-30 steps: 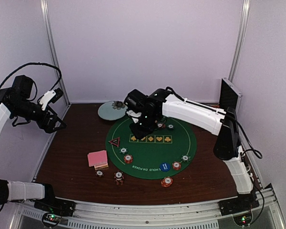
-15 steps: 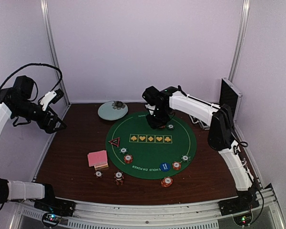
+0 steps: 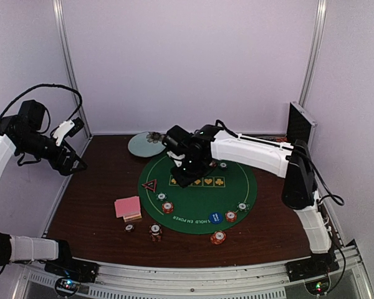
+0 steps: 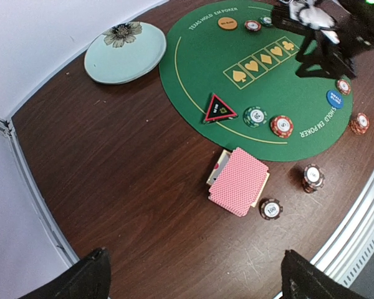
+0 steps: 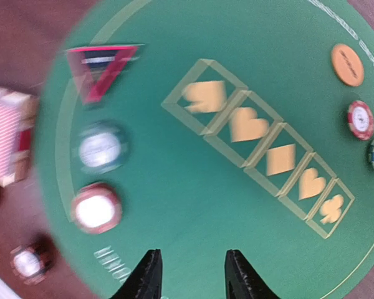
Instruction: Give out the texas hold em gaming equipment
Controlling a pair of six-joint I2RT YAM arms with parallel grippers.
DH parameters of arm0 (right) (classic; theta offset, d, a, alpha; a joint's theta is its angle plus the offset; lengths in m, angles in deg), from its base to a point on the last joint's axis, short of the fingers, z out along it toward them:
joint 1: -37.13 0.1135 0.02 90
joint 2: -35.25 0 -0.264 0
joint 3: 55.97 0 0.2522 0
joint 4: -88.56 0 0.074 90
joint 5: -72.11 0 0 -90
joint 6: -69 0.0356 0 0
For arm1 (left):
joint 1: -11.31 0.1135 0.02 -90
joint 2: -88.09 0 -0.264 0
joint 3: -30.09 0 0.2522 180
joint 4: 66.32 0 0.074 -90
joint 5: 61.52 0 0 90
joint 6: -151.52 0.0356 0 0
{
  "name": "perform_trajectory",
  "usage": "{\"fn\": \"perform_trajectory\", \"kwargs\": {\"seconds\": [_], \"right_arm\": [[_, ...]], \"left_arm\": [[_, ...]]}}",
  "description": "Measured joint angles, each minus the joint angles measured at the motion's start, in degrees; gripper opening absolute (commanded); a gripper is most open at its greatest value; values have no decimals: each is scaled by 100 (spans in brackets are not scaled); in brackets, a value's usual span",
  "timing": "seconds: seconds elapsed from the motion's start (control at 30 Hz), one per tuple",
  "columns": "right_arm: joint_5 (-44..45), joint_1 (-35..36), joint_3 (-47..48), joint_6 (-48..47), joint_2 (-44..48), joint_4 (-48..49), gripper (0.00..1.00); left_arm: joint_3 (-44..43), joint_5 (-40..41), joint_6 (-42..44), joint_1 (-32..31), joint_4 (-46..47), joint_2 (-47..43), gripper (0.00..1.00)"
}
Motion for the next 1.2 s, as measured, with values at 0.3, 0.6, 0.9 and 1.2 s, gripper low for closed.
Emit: {"fn": "perform_trajectory", "kwargs": {"seconds": [0.3, 0.6, 0.9, 1.2], "right_arm": [[-308, 1598, -507, 210, 693, 330, 82], [-678, 1847, 52, 74, -444, 170, 91], [-715, 1847, 664, -103, -846, -120, 85], [-719, 1847, 686, -184, -944, -205, 80]], "left_arm": [[24, -15, 0, 0, -2, -15, 98], [31, -33, 2, 0, -11, -61, 98], [31, -31, 11, 0, -24, -70, 98], [31, -31, 46, 0, -31, -70, 98]]}}
